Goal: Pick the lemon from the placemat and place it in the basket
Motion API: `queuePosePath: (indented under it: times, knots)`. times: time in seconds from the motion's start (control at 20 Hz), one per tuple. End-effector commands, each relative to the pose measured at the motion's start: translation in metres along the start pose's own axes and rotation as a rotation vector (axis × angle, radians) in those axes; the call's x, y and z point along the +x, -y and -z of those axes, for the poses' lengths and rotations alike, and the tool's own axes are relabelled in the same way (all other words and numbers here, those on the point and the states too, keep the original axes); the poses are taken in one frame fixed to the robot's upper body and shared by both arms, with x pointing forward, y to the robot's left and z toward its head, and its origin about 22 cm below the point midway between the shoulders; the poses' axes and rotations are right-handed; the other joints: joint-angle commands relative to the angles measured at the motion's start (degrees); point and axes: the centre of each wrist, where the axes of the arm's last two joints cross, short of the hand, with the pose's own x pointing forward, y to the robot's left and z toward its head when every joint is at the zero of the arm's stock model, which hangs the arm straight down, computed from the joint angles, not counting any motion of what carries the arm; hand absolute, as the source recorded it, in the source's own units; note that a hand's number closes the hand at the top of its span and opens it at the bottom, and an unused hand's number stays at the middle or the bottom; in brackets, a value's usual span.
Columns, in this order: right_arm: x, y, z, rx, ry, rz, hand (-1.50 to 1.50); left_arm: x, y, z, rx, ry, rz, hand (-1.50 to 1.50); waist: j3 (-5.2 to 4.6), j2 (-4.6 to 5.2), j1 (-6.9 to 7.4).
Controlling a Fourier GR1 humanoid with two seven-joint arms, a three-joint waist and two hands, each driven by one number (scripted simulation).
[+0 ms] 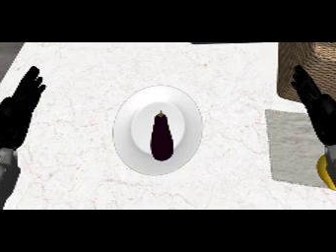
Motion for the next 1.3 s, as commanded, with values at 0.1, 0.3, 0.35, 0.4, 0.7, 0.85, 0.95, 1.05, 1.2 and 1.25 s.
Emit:
queuePosePath:
  times: [0.1,0.3,0.35,0.4,0.7,0.85,0.95,1.05,1.2,1.25]
  knots:
    - [0.027,0.061,0.011,-0.017,0.275,0.222,1.50,-0.015,0.000,-0.004,0.019,-0.055,0.003,0.00,-2.80,-0.84,-1.10]
    - [0.066,0.095,0.000,0.285,0.465,-0.151,1.50,-0.025,0.007,-0.010,-0.038,-0.137,-0.073,0.00,-2.94,-0.96,-0.95]
    - [0.045,0.097,-0.007,0.326,0.475,-0.079,1.50,-0.034,0.005,-0.014,-0.037,-0.151,-0.063,0.00,-2.80,-0.67,-1.01]
    - [0.040,0.077,-0.013,0.390,0.533,-0.129,-1.50,-0.035,0.012,-0.012,-0.049,-0.164,-0.079,0.00,-2.85,-0.90,-1.86]
    - [0.034,0.005,-0.043,0.132,0.624,-0.185,-1.50,-0.038,0.021,-0.022,-0.073,-0.172,-0.111,0.00,-3.02,-1.37,-1.28]
    - [0.081,0.005,-0.052,0.154,0.502,-0.209,-1.50,-0.024,0.001,-0.013,-0.044,-0.160,-0.069,0.00,-3.07,-1.39,-1.32]
    - [0.104,0.015,-0.053,0.166,0.414,-0.263,-1.50,-0.027,0.012,-0.022,-0.059,-0.165,-0.079,0.00,-3.10,-1.56,-1.30]
    - [0.123,0.027,-0.046,0.185,0.305,-0.391,-1.50,-0.014,0.007,-0.010,-0.054,-0.149,-0.078,0.00,-3.21,-1.59,-1.24]
    - [0.145,0.062,-0.044,0.115,0.179,-0.635,-1.50,-0.033,0.001,-0.017,-0.038,-0.161,-0.076,0.00,-3.31,-1.46,-1.24]
    - [0.155,0.068,-0.044,0.089,0.145,-0.744,-1.50,-0.039,0.000,-0.016,-0.043,-0.180,-0.070,0.00,-3.46,-1.37,-1.60]
